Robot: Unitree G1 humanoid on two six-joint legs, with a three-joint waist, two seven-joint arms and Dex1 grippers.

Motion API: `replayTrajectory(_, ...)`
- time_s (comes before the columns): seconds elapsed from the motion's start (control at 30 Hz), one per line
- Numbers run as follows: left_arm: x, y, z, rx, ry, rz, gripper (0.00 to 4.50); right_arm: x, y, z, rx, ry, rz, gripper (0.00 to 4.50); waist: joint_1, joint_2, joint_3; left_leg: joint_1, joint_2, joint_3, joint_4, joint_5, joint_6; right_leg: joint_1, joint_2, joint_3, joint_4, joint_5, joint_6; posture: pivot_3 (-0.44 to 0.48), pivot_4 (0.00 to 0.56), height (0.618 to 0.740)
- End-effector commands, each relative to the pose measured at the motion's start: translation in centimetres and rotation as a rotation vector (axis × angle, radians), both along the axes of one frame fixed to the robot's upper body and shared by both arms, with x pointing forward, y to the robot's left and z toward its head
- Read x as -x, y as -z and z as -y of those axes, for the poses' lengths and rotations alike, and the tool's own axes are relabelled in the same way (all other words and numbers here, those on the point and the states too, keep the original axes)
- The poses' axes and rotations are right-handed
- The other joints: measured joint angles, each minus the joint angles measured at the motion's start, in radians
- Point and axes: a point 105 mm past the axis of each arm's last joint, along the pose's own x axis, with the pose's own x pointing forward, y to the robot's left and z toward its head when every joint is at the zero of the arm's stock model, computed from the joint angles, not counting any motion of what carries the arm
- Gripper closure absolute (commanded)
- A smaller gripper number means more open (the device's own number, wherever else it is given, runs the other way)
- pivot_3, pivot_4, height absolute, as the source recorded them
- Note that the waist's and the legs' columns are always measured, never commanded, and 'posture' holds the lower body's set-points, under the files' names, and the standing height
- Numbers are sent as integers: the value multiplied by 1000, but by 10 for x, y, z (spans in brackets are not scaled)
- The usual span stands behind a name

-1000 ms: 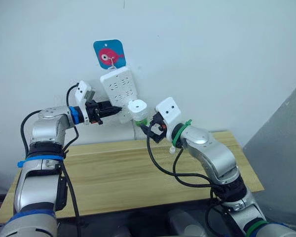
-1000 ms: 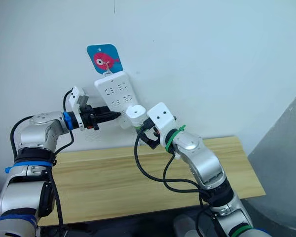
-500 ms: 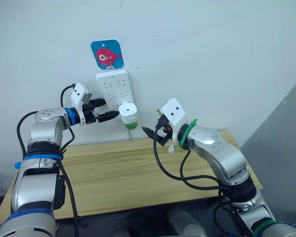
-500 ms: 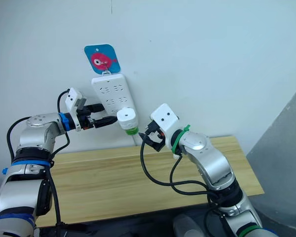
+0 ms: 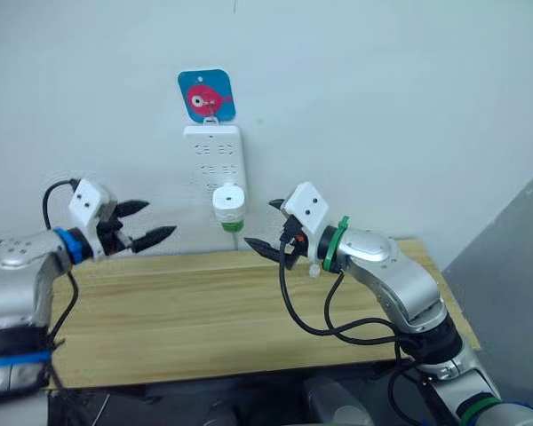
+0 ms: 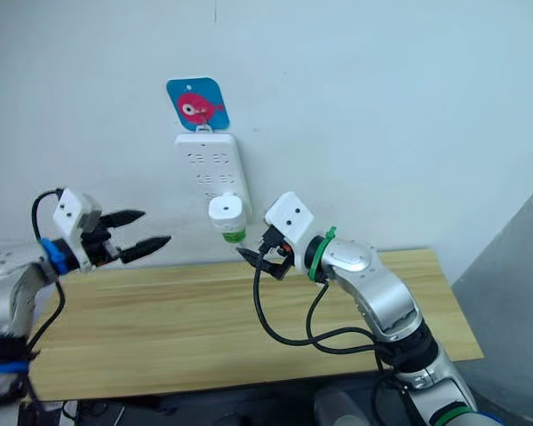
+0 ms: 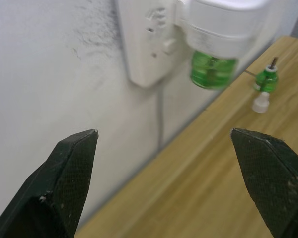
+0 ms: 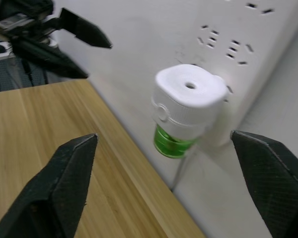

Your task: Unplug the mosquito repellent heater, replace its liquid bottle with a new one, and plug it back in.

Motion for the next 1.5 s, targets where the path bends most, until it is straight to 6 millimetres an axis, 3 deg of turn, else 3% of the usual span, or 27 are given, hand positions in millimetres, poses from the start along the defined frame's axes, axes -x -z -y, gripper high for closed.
replayTrajectory(0.03,24,-15,31,38,74,51,0,2,-9,-8,-30,-30,46,1317,18,0,0,1,0,1,0,0,0,0,0,1,0,0,0,-54,38,733)
replayTrajectory(0.23,51,-4,70,128,83,49,0,-3,-1,-14,-21,-10,50,3609,71,-2,-2,2,-1,5,0,0,0,2,0,3,-2,-1,-1,-46,38,733)
replayTrajectory(0.33,58,1,83,149,82,63,0,-12,3,-15,-18,43,51,4448,80,-3,-2,2,-3,6,-1,0,0,2,0,3,-3,-1,-1,-44,33,733)
replayTrajectory(1.0,52,6,88,131,112,81,0,-31,1,-7,-22,178,68,4448,83,-4,-3,2,-3,6,-1,0,0,1,1,3,-4,0,-3,-61,15,733)
replayTrajectory(1.5,48,5,90,128,122,87,0,-34,6,-10,-4,201,53,4448,82,-5,-5,2,-3,6,-1,0,0,1,2,3,-4,0,-3,-68,15,733)
